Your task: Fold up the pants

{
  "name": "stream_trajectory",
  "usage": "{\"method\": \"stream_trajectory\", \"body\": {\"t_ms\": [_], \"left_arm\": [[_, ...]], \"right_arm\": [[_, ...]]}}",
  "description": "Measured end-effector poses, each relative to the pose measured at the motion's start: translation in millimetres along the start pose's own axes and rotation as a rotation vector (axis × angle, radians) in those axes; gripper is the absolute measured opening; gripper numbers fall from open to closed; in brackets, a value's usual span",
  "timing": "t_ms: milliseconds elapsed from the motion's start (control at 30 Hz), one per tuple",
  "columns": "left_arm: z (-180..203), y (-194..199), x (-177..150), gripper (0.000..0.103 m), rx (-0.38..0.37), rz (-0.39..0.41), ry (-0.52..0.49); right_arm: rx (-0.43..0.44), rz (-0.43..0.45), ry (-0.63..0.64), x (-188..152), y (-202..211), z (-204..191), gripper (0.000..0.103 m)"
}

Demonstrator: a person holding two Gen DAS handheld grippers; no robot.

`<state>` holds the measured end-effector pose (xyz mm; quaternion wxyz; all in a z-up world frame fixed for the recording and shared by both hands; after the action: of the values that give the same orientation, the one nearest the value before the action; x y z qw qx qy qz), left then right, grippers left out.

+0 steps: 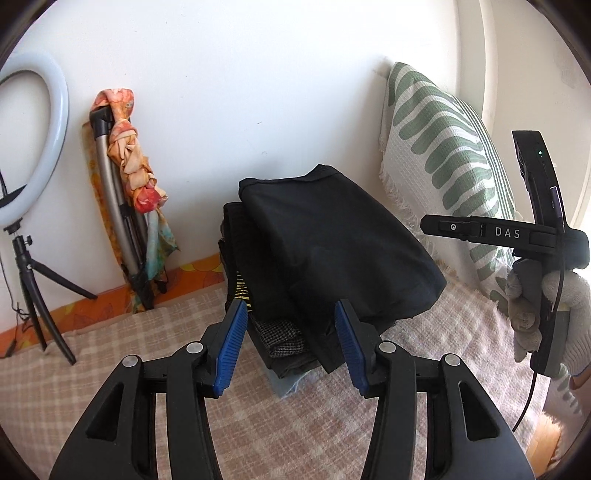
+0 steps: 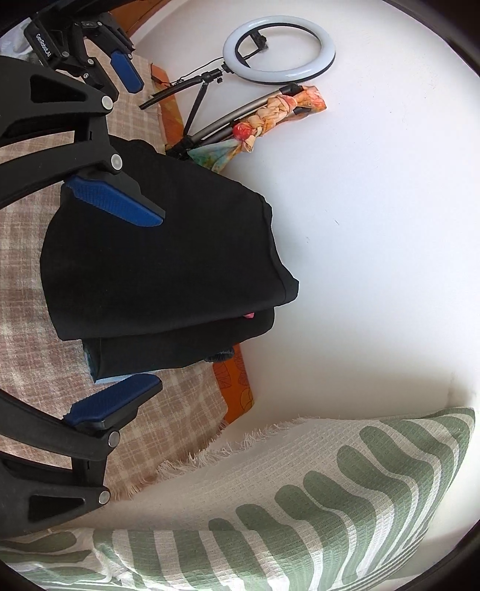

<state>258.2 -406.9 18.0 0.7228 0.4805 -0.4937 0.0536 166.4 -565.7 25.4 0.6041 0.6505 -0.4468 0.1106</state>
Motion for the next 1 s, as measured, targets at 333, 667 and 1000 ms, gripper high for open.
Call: {"method": "stream_trajectory", "body": {"t_ms": [333, 667, 1000], "left_arm": [[16.4, 65.0, -29.4, 0.062, -0.012, 0.035, -0.010], [13.3, 104.3, -73.8, 0.070, -0.030, 0.022, 0.053], [11.2, 138.4, -114.5, 0.079, -0.031, 0.027, 0.086]], "right_arm": [[-0.026, 0.007, 0.015, -49.7, 43.4, -26.3, 0.086], [-0.089, 0.026, 0.049, -102.1, 92.1, -58.8, 0.096], [-0.151, 0.061, 0.112, -143.3, 126.0, -94.0, 0.103]]}}
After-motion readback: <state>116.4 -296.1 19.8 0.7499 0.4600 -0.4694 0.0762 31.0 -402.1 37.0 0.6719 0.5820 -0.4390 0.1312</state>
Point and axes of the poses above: each gripper's, at about its wrist camera, not at the fingertips, and y roughly against the way its jaws point, z to its right, x to its top, the point moved 9 cm from there along -y, roughly the way its jaws point, and after that the axes turned 2 degrees about -z, right-handed, at the moved point
